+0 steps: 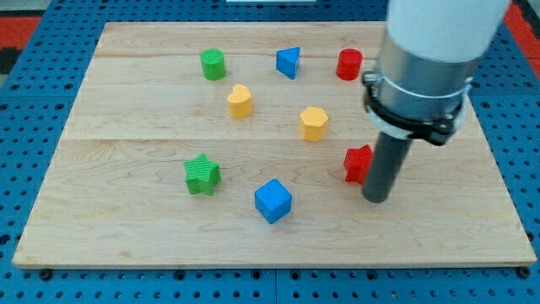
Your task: Push the red star towards the yellow hexagon
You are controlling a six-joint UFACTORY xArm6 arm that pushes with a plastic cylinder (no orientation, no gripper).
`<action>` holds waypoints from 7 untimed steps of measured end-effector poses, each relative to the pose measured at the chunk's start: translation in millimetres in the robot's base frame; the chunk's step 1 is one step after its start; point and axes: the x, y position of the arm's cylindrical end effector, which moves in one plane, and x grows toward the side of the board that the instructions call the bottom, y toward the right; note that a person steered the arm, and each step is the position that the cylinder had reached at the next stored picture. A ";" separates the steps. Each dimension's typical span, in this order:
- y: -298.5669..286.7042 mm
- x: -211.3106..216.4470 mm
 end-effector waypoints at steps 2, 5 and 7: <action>6.6 -9.6; -3.2 -15.2; -33.8 -15.2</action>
